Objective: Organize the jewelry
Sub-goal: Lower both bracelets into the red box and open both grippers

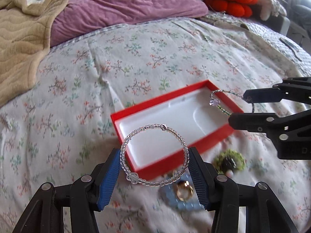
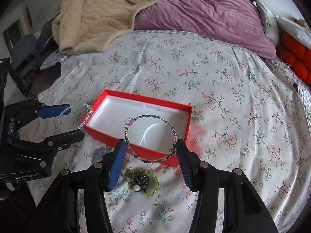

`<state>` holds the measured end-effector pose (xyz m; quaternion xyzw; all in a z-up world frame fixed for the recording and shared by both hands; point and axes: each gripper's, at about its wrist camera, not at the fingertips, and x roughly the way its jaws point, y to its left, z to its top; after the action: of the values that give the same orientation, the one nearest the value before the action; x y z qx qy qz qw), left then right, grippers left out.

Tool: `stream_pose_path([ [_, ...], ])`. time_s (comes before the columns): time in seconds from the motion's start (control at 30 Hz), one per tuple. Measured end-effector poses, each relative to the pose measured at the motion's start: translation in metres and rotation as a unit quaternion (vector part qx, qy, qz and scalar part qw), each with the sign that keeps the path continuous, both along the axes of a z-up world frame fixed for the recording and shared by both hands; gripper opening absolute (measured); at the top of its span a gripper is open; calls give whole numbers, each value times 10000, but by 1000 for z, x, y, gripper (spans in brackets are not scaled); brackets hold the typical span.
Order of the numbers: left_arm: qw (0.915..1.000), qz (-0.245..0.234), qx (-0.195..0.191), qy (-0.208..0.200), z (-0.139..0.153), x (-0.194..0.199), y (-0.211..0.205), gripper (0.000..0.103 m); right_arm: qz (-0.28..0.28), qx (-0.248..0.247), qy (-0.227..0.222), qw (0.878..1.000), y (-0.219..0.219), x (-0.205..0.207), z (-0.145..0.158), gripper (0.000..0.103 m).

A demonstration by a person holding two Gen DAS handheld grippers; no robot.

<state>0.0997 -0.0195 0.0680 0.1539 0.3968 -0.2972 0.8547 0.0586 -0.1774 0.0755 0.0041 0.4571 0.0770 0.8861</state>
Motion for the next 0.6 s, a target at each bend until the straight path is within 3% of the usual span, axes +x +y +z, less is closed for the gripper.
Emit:
stream_pose_path([
  [0.6, 9997, -115, 227, 5, -30, 37, -27, 59, 4, -203, 324, 9993, -14, 44, -29, 57],
])
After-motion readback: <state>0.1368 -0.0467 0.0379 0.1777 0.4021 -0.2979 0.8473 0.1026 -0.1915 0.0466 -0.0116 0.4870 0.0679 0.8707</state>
